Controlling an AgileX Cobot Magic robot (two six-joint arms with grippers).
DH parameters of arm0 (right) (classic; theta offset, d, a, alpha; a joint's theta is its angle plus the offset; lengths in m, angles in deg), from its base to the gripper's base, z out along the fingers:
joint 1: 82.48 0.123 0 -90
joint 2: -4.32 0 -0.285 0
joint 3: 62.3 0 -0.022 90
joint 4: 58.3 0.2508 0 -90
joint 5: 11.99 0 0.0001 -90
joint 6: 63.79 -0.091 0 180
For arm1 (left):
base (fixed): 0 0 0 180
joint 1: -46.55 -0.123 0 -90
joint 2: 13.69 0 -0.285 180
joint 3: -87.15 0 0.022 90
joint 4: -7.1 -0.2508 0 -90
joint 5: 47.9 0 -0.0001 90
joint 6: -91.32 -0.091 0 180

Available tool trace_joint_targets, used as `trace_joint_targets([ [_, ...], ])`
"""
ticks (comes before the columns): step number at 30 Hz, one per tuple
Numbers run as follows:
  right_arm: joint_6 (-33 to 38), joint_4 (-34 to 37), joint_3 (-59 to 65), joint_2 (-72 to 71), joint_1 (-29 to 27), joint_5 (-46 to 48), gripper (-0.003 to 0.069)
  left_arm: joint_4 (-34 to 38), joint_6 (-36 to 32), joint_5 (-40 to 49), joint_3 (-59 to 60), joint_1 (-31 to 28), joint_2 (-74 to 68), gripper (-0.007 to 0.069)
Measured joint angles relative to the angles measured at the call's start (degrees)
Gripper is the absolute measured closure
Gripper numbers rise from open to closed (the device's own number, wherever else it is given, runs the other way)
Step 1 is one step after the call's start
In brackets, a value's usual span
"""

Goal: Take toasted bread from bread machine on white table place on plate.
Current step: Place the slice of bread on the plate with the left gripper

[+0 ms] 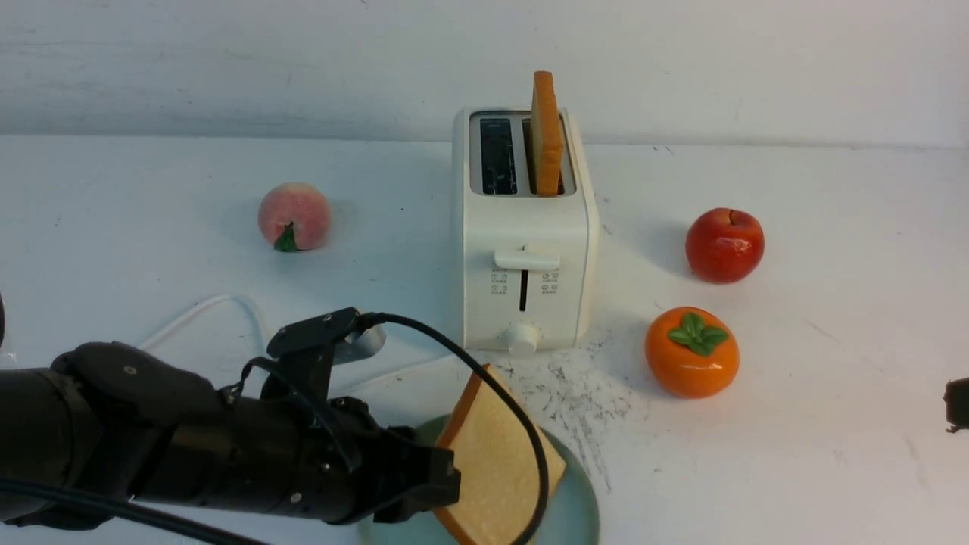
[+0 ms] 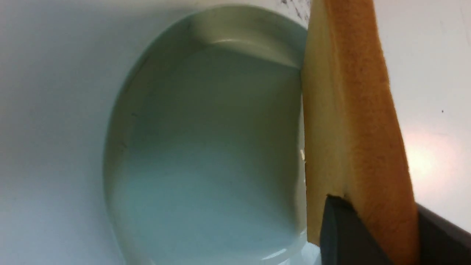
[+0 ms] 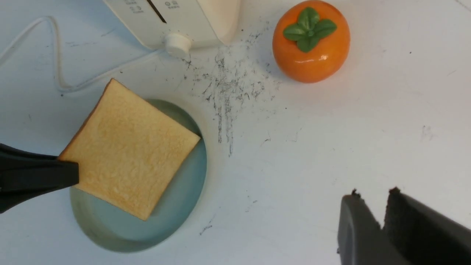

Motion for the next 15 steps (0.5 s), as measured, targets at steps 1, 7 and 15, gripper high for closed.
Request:
trace_joint_targets([
  [1, 0.00, 0.00, 0.00, 0.00, 0.00, 0.00, 0.0531, -1.16, 0.00, 0.14, 0.00, 0.00, -0.05, 0.0368],
  [7, 0.00, 0.93, 0.00, 0.00, 0.00, 0.00, 0.0524, -11.70, 1.03, 2.46, 0.00, -0.06, 0.99, 0.0148],
  [15, 0.00, 1.70, 0.00, 0.00, 0.00, 0.05, 0.0521, -29.95, 11.86, 3.66, -0.43, -0.06, 8.21, 0.0106],
])
